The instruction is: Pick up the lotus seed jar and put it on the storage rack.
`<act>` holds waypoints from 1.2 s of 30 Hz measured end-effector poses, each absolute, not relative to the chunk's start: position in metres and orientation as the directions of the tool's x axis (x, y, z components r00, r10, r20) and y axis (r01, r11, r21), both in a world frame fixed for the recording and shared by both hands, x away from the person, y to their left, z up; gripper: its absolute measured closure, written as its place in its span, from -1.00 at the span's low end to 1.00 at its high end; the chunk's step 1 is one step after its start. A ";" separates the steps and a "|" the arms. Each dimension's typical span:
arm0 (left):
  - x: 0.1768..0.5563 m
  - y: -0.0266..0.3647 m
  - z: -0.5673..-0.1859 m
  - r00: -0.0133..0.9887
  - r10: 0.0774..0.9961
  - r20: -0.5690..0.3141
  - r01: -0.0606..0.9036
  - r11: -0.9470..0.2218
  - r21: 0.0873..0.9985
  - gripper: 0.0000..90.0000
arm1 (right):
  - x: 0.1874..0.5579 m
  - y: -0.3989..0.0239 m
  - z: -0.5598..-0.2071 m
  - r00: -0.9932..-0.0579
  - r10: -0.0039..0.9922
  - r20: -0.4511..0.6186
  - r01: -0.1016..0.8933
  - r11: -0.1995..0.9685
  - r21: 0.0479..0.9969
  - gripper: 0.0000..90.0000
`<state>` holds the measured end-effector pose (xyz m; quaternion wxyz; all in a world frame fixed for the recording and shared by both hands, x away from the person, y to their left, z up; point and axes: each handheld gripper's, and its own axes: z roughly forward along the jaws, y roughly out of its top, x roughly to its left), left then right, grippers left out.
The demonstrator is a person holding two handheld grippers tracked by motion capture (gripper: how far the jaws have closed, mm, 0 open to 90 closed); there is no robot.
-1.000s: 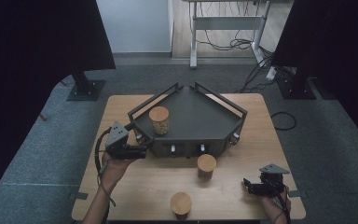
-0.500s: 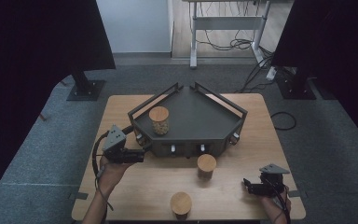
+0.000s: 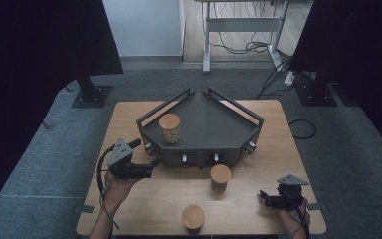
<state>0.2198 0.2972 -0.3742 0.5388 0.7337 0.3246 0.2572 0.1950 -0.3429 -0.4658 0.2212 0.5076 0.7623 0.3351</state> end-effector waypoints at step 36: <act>0.205 0.309 -0.400 0.649 0.760 -0.011 0.243 -0.194 0.950 -0.87 | 0.195 -0.342 -0.466 -0.384 0.923 0.003 0.627 0.258 0.735 -0.90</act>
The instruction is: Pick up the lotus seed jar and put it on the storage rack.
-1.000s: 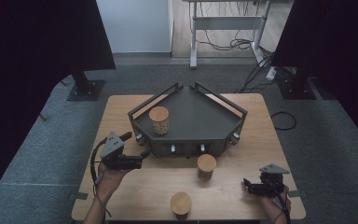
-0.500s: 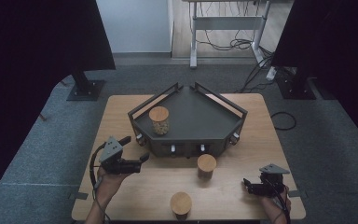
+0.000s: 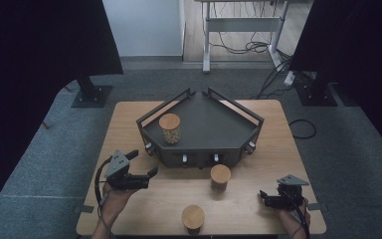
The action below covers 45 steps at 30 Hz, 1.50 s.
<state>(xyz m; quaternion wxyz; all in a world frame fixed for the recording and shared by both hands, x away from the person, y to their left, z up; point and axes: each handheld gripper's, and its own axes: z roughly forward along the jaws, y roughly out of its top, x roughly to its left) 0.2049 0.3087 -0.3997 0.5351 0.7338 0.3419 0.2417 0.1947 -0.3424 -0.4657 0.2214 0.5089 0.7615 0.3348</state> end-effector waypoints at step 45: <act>0.193 0.316 -0.431 0.636 0.769 -0.062 0.315 -0.186 0.930 -0.90 | 0.195 -0.342 -0.466 -0.384 0.923 0.003 0.627 0.258 0.735 -0.90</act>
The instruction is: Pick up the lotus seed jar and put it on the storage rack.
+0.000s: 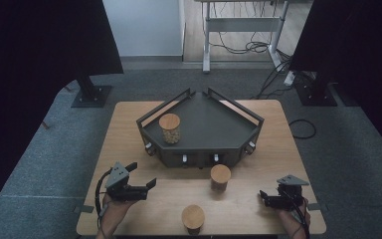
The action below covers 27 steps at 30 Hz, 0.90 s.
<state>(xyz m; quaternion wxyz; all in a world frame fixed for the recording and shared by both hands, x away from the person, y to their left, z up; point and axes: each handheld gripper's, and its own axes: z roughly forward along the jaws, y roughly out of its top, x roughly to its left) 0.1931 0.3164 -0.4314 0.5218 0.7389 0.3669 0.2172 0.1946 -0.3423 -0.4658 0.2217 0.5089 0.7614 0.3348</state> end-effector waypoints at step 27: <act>0.188 0.318 -0.446 0.630 0.774 -0.067 0.343 -0.200 0.918 -0.90 | 0.194 -0.342 -0.466 -0.382 0.924 0.003 0.627 0.257 0.735 -0.90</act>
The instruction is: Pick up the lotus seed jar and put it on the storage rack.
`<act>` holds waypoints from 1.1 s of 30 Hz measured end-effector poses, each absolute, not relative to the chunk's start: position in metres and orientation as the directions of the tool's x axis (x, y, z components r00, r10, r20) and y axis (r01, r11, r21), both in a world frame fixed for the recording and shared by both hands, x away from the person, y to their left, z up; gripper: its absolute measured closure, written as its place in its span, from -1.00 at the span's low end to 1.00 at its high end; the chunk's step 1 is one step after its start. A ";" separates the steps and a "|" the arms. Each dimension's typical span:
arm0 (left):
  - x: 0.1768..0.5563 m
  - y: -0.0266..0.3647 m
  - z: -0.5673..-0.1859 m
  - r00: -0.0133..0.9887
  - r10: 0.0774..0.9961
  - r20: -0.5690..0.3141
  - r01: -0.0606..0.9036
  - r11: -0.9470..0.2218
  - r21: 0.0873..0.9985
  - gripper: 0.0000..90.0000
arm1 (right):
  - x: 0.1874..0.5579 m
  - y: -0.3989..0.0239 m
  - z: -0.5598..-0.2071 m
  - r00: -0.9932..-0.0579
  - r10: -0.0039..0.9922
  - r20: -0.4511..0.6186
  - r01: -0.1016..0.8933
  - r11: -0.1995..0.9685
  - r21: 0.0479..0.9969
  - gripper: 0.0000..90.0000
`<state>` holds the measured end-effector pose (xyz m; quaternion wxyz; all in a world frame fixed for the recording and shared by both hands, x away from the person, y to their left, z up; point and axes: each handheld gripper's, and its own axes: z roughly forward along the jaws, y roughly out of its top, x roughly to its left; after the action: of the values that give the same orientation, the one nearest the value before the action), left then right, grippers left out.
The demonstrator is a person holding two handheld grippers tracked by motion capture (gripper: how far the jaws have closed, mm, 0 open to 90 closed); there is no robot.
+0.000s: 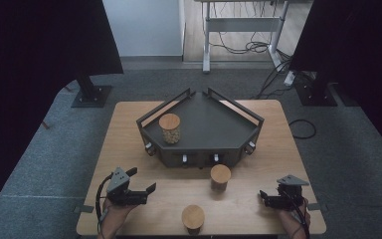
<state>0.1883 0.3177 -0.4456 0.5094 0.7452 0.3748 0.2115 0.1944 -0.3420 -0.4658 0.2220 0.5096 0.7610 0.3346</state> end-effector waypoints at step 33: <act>0.183 0.315 -0.465 0.613 0.787 -0.069 0.387 -0.223 0.895 -0.90 | 0.194 -0.342 -0.466 -0.381 0.924 0.003 0.627 0.256 0.736 -0.90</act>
<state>0.1833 0.3150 -0.4651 0.4872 0.7544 0.3890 0.2053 0.1943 -0.3419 -0.4658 0.2222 0.5098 0.7608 0.3346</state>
